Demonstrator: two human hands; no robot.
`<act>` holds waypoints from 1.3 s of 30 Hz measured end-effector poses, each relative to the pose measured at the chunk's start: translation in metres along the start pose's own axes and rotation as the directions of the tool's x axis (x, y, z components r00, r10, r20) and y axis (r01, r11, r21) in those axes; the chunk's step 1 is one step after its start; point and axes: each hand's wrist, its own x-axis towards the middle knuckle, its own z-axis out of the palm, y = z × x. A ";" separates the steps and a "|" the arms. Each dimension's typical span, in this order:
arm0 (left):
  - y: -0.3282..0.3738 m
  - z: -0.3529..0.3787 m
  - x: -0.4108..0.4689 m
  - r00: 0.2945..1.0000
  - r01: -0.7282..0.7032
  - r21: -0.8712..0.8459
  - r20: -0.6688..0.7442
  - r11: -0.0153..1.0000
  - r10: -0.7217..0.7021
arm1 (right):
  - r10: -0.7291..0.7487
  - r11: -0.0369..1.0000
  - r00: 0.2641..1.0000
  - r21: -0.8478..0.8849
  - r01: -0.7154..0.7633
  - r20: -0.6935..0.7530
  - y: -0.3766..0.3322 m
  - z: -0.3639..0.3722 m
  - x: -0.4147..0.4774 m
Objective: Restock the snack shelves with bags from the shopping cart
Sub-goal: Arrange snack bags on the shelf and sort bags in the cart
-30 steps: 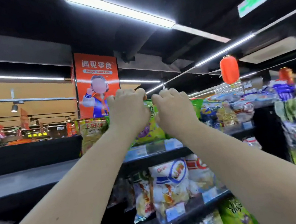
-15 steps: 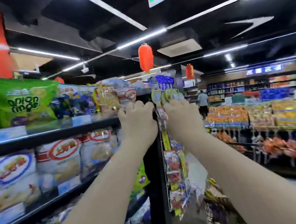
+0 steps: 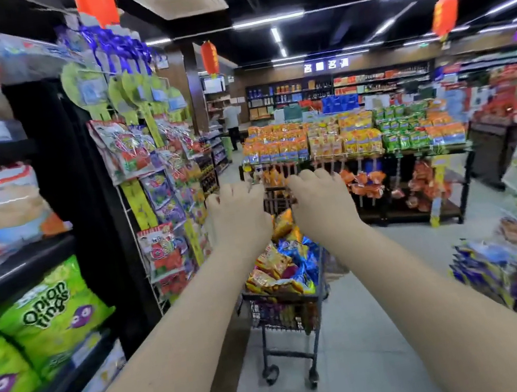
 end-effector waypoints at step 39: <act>0.012 0.650 0.203 0.563 0.544 0.057 0.715 0.837 -0.414 | -0.162 0.917 0.723 0.373 -0.140 0.671 0.199 0.668 0.210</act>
